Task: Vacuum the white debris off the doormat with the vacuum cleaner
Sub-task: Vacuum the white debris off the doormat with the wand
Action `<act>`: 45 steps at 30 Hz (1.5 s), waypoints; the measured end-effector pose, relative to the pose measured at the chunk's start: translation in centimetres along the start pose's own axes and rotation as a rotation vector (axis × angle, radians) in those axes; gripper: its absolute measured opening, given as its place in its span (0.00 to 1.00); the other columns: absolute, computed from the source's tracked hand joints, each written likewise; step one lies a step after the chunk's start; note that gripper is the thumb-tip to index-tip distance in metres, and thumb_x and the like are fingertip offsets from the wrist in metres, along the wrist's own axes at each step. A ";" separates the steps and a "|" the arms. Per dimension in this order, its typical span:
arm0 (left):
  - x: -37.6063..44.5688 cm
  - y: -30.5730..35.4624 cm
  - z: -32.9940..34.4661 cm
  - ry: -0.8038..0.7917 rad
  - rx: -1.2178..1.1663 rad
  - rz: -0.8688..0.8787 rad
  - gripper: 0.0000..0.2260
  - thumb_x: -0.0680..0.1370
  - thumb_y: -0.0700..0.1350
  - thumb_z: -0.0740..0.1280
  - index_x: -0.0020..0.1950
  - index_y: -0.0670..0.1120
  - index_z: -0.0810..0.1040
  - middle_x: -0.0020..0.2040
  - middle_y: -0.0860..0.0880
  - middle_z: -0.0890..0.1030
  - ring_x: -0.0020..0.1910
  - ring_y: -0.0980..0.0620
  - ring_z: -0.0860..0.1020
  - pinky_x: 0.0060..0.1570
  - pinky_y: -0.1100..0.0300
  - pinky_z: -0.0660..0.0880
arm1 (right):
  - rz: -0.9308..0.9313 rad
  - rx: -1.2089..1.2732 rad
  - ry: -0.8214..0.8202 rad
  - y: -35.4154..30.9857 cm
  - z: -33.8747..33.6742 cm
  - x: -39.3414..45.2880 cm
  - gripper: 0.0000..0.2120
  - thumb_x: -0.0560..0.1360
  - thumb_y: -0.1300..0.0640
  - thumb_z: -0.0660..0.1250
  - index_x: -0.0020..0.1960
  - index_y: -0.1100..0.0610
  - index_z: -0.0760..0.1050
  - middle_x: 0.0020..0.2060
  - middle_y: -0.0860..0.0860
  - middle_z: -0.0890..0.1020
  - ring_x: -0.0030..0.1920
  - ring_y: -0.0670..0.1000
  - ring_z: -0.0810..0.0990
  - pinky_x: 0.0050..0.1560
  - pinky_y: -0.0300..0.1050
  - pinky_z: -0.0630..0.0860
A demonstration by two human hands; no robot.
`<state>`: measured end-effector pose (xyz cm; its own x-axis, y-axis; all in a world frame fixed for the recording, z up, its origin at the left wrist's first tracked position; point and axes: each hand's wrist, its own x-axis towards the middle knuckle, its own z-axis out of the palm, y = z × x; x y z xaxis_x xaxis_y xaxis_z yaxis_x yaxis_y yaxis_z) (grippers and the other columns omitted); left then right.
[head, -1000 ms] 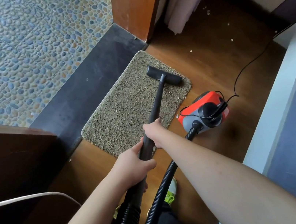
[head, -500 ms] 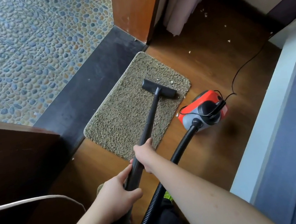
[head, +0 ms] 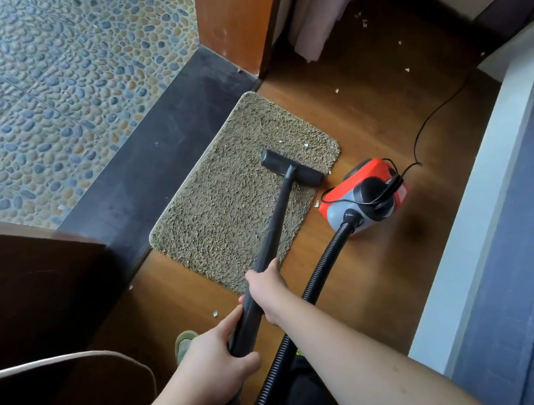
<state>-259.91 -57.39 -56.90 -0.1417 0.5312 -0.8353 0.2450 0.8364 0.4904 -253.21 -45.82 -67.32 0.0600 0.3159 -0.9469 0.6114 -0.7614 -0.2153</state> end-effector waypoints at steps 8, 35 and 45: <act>2.2 2.4 0.6 0.009 -0.001 0.019 0.36 0.70 0.49 0.70 0.76 0.64 0.62 0.43 0.58 0.79 0.37 0.61 0.79 0.35 0.73 0.72 | -0.018 0.001 0.038 -2.0 -1.6 1.4 0.34 0.80 0.53 0.59 0.79 0.44 0.44 0.54 0.54 0.77 0.47 0.56 0.84 0.50 0.57 0.82; 0.7 -0.5 1.7 -0.013 0.038 0.005 0.37 0.71 0.50 0.70 0.77 0.62 0.59 0.42 0.57 0.77 0.34 0.62 0.78 0.35 0.72 0.72 | 0.022 -0.069 0.028 0.9 -0.8 0.2 0.31 0.81 0.52 0.58 0.79 0.46 0.45 0.56 0.55 0.81 0.34 0.47 0.81 0.29 0.40 0.73; 1.0 -1.3 1.5 -0.038 -0.002 0.000 0.37 0.70 0.50 0.69 0.77 0.64 0.58 0.45 0.53 0.81 0.33 0.61 0.79 0.38 0.71 0.76 | 0.000 -0.089 0.053 0.6 -0.3 -0.2 0.32 0.82 0.53 0.57 0.79 0.46 0.43 0.56 0.54 0.81 0.32 0.47 0.80 0.27 0.39 0.72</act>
<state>-258.96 -58.13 -58.76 -0.1047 0.5260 -0.8440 0.2433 0.8364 0.4912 -252.58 -46.16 -67.14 0.1002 0.3477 -0.9322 0.6791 -0.7087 -0.1913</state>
